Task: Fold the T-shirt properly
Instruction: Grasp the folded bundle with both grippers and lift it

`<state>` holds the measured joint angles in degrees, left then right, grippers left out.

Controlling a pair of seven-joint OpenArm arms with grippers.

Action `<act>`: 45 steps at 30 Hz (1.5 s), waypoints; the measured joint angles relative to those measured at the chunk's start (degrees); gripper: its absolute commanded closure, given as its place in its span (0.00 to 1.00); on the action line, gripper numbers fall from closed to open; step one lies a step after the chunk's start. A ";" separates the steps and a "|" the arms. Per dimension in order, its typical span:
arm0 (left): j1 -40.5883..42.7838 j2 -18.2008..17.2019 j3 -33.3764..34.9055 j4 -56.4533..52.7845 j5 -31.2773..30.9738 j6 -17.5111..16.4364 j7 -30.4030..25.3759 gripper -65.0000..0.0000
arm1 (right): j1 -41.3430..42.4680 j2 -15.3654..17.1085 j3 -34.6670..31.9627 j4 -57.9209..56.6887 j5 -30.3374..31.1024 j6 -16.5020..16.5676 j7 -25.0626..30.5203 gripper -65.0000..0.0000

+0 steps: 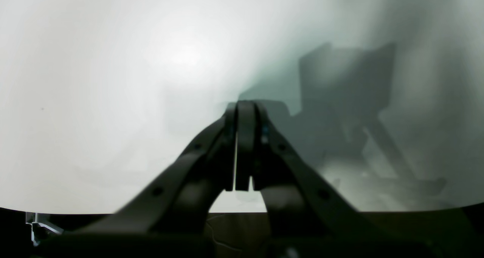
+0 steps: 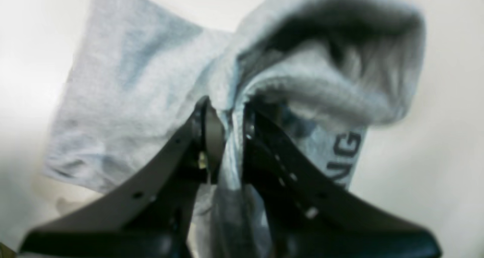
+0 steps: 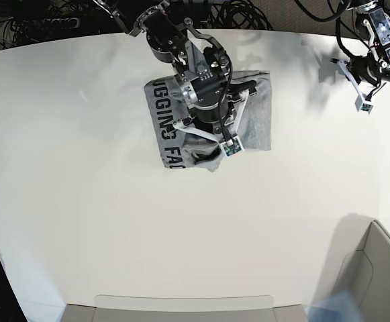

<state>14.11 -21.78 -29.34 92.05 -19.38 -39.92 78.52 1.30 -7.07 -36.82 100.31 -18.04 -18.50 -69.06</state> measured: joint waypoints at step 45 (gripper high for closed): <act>0.07 1.46 5.09 3.26 1.36 0.02 -5.49 1.00 | -1.03 5.42 -0.85 4.55 0.24 -4.37 11.91 0.86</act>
<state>14.17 -20.32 -24.25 95.31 -18.02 -39.90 73.03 0.27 -1.65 -37.67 104.86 -17.80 -22.87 -57.14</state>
